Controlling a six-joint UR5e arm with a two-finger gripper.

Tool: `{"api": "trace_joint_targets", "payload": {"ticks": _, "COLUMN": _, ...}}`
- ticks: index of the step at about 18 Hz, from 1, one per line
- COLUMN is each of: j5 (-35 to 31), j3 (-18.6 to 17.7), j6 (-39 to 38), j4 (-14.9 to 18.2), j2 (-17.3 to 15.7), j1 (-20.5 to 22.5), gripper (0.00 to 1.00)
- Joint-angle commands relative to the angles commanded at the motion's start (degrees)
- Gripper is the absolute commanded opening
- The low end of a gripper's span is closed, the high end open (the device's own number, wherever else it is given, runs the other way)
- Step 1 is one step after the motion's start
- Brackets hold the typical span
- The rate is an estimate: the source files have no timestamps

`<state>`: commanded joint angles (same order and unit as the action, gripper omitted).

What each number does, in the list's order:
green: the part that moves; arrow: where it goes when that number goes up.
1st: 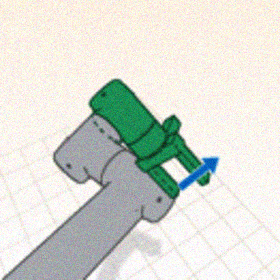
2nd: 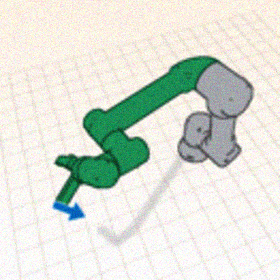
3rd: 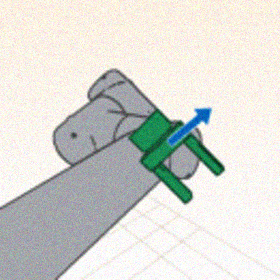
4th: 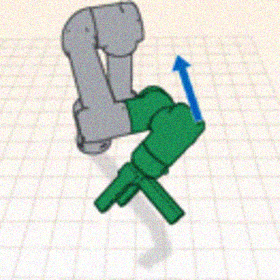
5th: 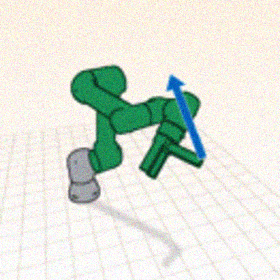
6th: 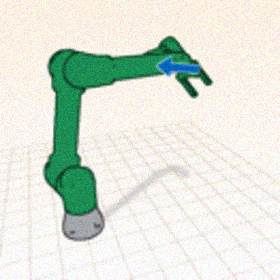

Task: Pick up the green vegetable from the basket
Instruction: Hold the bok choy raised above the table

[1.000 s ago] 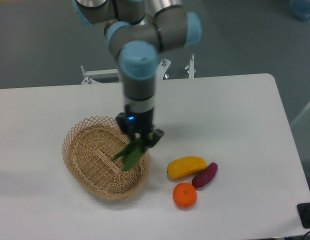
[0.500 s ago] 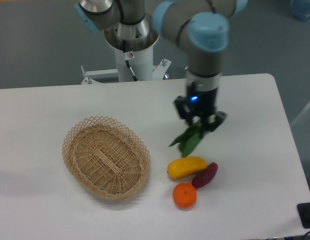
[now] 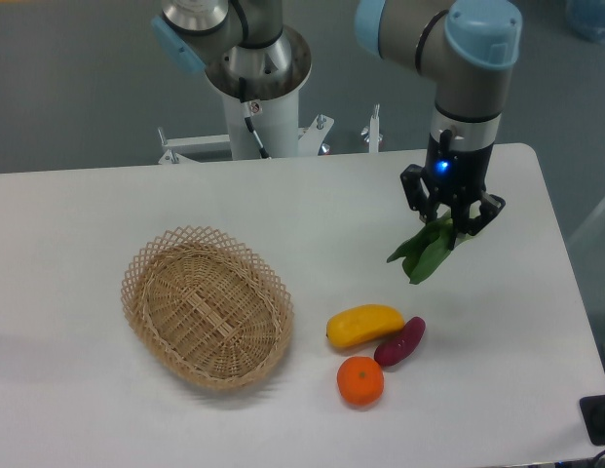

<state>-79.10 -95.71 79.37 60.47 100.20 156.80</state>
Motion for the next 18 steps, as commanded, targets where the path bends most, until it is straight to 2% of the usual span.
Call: {"api": "trace_joint_targets", "payload": {"ticks": 18, "j5": 1.14, "j3": -0.26, "j6": -0.09, "j4": -0.09, "j2": -0.09, "j1": 0.44, "gripper": 0.42}}
